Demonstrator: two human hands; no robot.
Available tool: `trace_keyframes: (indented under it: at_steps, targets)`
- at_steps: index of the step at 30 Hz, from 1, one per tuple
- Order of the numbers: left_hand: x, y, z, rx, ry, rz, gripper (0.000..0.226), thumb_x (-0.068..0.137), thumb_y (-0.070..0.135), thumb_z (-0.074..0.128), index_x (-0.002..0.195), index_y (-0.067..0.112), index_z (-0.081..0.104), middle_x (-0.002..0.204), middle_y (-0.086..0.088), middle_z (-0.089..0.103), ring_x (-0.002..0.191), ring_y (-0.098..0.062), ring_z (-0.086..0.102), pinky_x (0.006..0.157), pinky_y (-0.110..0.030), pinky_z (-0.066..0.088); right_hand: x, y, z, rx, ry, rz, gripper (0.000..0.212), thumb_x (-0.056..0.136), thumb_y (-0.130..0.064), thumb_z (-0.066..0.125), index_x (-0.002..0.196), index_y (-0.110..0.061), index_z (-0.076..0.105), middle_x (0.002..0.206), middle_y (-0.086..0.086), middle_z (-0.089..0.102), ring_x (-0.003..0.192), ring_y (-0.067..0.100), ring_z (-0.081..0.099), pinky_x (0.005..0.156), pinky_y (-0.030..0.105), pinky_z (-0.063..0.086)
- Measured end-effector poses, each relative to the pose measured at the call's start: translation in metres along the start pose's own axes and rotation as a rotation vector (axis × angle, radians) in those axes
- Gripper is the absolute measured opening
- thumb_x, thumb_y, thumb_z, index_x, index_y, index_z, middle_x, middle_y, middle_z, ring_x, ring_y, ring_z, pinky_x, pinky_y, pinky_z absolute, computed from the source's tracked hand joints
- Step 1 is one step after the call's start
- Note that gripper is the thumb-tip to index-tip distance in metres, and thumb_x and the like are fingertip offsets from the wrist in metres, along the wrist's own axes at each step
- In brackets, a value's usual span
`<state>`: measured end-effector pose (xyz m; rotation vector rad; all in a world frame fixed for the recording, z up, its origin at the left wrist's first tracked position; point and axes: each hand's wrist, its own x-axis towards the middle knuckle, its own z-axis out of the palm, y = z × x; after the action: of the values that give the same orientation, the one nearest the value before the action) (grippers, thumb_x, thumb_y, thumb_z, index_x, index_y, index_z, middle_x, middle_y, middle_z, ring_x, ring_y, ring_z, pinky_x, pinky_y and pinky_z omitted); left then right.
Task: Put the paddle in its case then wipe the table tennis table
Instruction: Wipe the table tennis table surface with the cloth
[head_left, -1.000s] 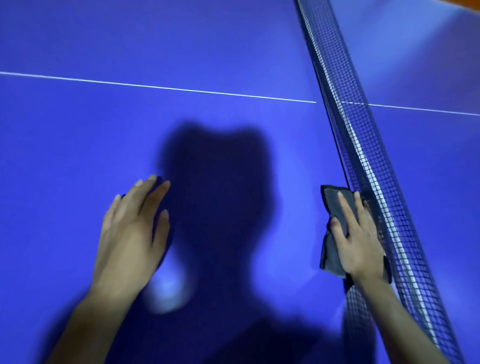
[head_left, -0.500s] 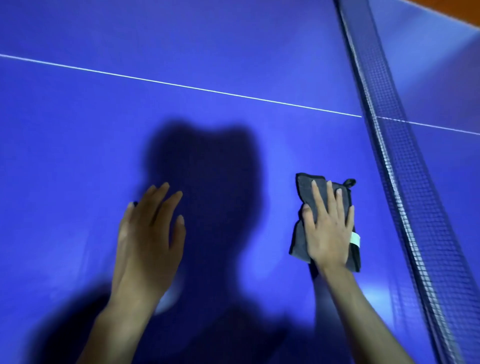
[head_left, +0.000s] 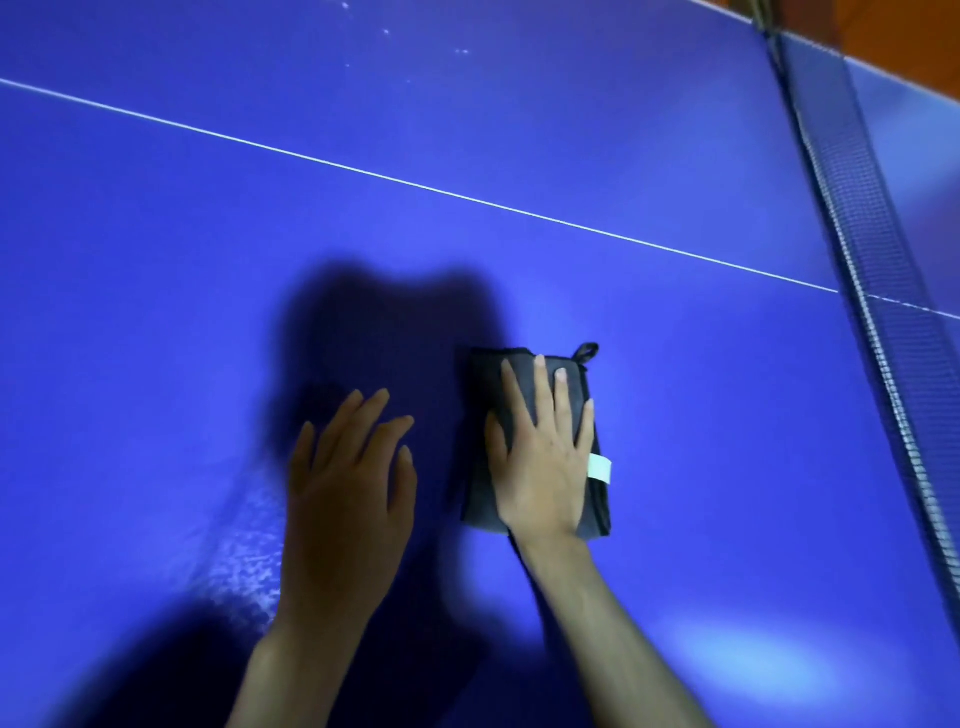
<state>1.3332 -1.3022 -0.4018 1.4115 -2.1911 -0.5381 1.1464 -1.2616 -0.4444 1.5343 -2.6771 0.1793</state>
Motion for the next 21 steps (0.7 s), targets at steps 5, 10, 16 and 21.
trace_keyframes:
  at_steps: [5, 10, 16, 21]
  targets:
    - [0.009, -0.015, -0.005, 0.003, 0.024, 0.015, 0.034, 0.098, 0.019, 0.051, 0.126, 0.015, 0.069, 0.146, -0.005, 0.058, 0.142, -0.027, 0.047, 0.115, -0.059, 0.035, 0.004, -0.008, 0.001, 0.027, -0.018, -0.079, 0.059, 0.104, -0.046, 0.029, 0.162, -0.037, 0.032, 0.172, -0.002, 0.023, 0.161, 0.022, 0.015, 0.129, 0.053, 0.014]
    - [0.024, 0.009, 0.022, 0.012, -0.005, 0.064, 0.034, 0.098, 0.019, 0.051, 0.127, 0.014, 0.068, 0.147, -0.005, 0.057, 0.143, -0.026, 0.046, 0.115, -0.058, 0.036, 0.025, 0.059, -0.002, 0.046, -0.023, -0.05, 0.059, 0.105, -0.046, 0.027, 0.163, -0.038, 0.027, 0.173, -0.002, 0.021, 0.161, 0.022, 0.014, 0.128, 0.053, 0.018]
    - [0.043, 0.071, 0.063, -0.005, -0.05, 0.124, 0.034, 0.1, 0.02, 0.049, 0.128, 0.014, 0.067, 0.148, -0.005, 0.056, 0.145, -0.025, 0.044, 0.118, -0.056, 0.033, 0.04, 0.167, -0.01, 0.069, -0.009, 0.063, 0.059, 0.104, -0.049, 0.03, 0.162, -0.041, 0.029, 0.172, -0.004, 0.024, 0.16, 0.021, 0.015, 0.129, 0.052, 0.016]
    - [0.059, 0.121, 0.103, 0.0, -0.077, 0.17, 0.034, 0.099, 0.02, 0.049, 0.127, 0.014, 0.067, 0.147, -0.005, 0.056, 0.144, -0.025, 0.045, 0.118, -0.056, 0.033, 0.052, 0.253, -0.015, 0.079, 0.008, 0.18, 0.06, 0.103, -0.05, 0.03, 0.162, -0.041, 0.031, 0.172, -0.004, 0.024, 0.16, 0.02, 0.015, 0.128, 0.053, 0.017]
